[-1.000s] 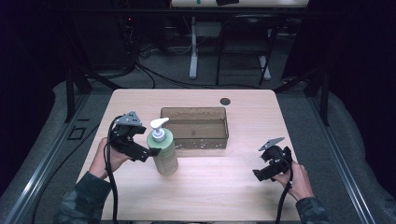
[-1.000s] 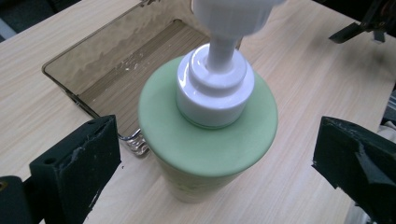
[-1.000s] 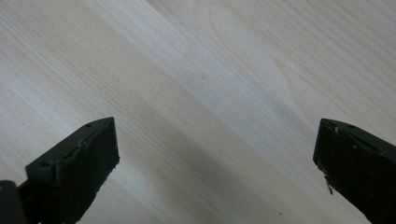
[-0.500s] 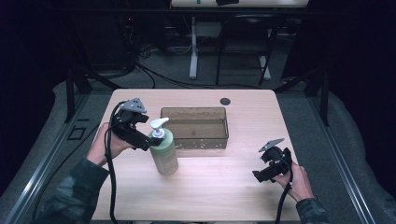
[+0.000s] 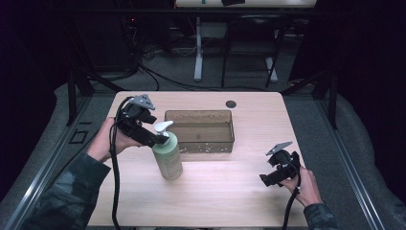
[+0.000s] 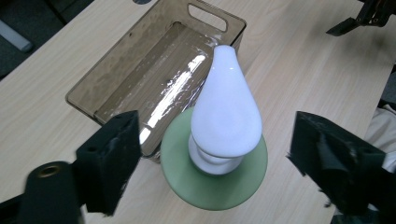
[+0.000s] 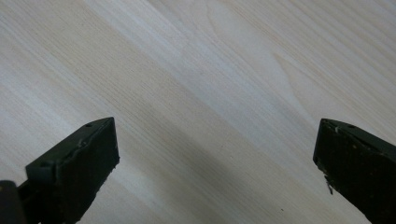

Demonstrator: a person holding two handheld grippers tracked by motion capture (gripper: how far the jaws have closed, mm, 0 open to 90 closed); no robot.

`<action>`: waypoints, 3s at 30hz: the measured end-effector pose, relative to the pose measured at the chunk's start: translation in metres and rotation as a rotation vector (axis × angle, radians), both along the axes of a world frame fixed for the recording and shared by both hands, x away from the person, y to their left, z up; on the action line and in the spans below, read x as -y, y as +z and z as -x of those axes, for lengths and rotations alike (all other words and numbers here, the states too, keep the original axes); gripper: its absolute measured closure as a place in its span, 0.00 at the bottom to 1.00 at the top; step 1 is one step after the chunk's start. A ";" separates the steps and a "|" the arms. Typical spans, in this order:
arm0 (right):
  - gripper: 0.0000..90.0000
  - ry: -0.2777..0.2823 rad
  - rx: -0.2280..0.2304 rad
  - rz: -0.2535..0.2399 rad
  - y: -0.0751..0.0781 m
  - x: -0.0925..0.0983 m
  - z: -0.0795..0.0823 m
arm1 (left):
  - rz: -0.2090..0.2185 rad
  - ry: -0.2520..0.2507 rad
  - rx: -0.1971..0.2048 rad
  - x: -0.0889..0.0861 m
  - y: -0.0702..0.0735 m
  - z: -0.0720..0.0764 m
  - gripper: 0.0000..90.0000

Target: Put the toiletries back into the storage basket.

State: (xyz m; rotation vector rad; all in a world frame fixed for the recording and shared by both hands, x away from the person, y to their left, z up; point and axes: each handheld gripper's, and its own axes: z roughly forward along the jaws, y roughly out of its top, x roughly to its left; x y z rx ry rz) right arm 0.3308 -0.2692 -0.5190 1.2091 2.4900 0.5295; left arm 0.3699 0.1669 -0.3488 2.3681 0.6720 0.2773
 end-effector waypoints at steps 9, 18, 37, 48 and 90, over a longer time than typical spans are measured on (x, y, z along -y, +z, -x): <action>0.00 0.000 0.001 0.005 0.000 0.000 0.000 | -0.036 -0.030 -0.055 0.003 0.006 -0.003 0.36; 0.01 0.000 -0.002 0.007 0.000 0.000 0.000 | -0.066 -0.045 -0.078 0.008 0.008 -0.007 0.53; 0.01 0.004 0.001 0.012 0.001 0.000 0.000 | -0.143 -0.061 -0.094 0.017 0.012 -0.011 0.69; 0.00 0.009 0.005 0.019 0.001 0.001 0.001 | -0.177 -0.071 -0.099 0.019 0.015 -0.012 0.70; 0.00 0.032 -0.002 0.007 -0.001 0.001 0.002 | -0.210 -0.103 -0.093 0.021 0.043 -0.009 0.70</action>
